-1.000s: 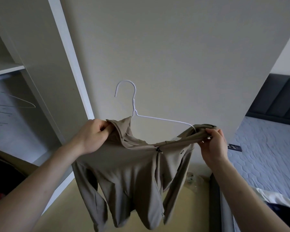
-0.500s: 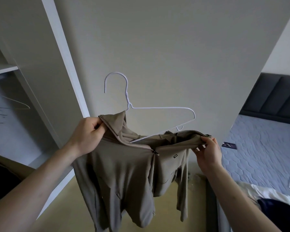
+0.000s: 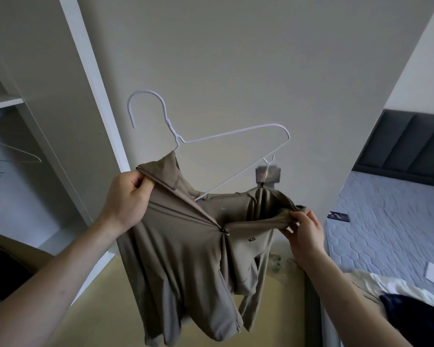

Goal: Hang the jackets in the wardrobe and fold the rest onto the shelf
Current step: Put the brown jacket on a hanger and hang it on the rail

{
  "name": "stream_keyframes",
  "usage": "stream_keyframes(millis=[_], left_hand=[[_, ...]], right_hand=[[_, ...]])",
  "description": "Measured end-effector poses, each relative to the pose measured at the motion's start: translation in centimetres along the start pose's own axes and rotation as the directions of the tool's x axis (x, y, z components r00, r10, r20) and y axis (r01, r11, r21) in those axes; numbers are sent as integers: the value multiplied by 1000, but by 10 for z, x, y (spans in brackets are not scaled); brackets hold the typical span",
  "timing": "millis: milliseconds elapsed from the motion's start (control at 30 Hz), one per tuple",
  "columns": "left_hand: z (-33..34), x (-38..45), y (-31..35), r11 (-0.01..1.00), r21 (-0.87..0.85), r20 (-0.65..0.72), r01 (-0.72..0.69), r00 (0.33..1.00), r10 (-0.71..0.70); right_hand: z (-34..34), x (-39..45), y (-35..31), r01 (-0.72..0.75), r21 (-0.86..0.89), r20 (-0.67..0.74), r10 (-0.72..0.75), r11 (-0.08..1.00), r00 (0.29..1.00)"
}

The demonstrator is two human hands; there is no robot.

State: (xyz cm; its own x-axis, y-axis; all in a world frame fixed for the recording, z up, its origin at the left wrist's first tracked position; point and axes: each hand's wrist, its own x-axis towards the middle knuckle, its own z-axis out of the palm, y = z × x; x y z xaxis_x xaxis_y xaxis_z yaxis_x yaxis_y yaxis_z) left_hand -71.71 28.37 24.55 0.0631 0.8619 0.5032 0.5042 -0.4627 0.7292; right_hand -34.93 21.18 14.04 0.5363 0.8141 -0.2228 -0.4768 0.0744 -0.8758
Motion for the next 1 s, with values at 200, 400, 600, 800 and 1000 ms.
stream_keyframes(millis=[200, 400, 600, 800, 1000], left_hand=[[-3, 0, -2, 999, -38, 135, 22, 991, -16], [-3, -3, -1, 993, -118, 102, 29, 995, -17], [2, -8, 5, 999, -38, -134, 27, 991, -32], [1, -8, 4, 981, -193, 7, 13, 1000, -12], [2, -7, 15, 969, -247, 150, 19, 988, 19]], right_hand=[[-2, -4, -1, -24, 14, -13, 24, 1000, 1000], [-2, -3, -11, 6, 23, -19, -5, 1000, 1000], [-5, -13, 3, 7, -206, 157, 26, 979, 987], [6, -20, 1, 161, -358, 212, -88, 920, 973], [35, -15, -14, 395, -579, 335, -233, 713, 913]])
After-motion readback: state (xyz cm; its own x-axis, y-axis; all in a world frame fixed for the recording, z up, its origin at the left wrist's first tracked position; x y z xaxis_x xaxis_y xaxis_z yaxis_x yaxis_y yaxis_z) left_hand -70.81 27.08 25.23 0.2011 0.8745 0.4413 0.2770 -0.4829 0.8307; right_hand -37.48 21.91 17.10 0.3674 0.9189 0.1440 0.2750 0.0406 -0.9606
